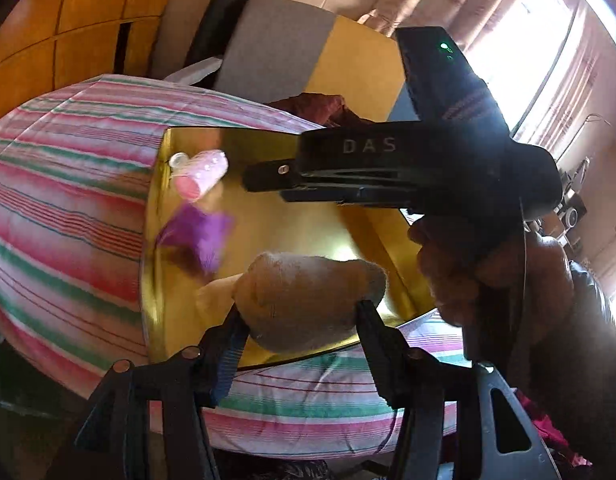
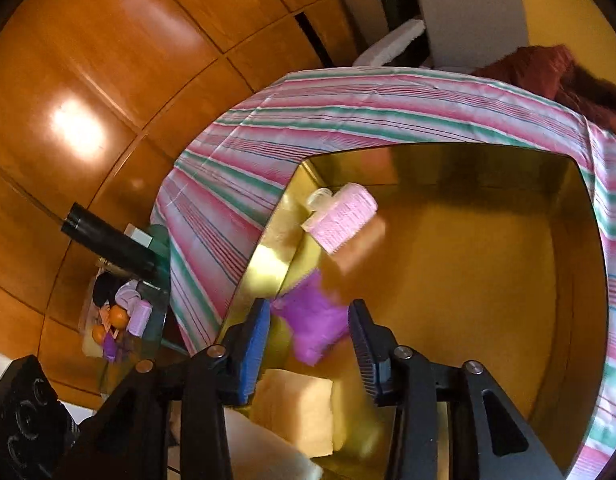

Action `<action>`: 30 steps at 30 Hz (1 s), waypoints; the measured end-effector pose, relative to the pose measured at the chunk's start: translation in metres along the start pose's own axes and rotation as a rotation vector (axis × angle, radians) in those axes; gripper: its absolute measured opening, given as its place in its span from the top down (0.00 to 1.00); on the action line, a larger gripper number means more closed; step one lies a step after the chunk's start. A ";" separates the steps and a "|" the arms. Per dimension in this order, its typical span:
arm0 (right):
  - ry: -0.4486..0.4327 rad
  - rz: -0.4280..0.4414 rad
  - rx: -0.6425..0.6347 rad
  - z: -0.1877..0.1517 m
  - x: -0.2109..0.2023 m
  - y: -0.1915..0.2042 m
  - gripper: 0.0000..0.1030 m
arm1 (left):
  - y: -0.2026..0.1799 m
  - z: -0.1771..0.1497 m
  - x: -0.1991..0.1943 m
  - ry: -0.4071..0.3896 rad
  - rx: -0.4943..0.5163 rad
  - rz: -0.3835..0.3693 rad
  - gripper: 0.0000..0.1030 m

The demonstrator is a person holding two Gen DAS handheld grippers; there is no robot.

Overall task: Organize objects
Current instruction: 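Place the sock and purple packet into the gold tray with both grippers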

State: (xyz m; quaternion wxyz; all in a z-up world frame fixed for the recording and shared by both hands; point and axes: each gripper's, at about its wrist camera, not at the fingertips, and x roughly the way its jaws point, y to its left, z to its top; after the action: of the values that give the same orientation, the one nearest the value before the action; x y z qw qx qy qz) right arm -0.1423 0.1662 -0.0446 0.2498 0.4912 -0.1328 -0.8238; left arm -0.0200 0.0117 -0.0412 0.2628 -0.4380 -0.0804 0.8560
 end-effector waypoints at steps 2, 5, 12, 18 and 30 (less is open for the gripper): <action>0.001 -0.003 0.008 -0.005 -0.002 -0.003 0.58 | -0.003 0.000 0.005 0.008 0.003 -0.010 0.46; -0.001 -0.028 0.017 -0.013 -0.007 -0.009 0.57 | -0.005 0.000 0.010 0.016 0.006 -0.024 0.45; -0.061 -0.097 0.033 -0.031 -0.037 -0.026 0.45 | -0.006 0.002 0.014 0.018 -0.006 0.007 0.44; -0.098 -0.131 0.070 -0.045 -0.057 -0.039 0.37 | -0.004 0.010 0.000 -0.037 -0.016 0.088 0.44; -0.154 -0.246 -0.008 -0.072 -0.085 -0.024 0.22 | -0.006 0.022 -0.023 -0.134 -0.034 0.349 0.44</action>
State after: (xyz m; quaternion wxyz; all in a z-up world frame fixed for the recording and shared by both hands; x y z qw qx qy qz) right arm -0.0523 0.2344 -0.0271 0.1379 0.4382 -0.0869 -0.8840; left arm -0.0239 0.0074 -0.0098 0.0972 -0.3916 -0.0349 0.9143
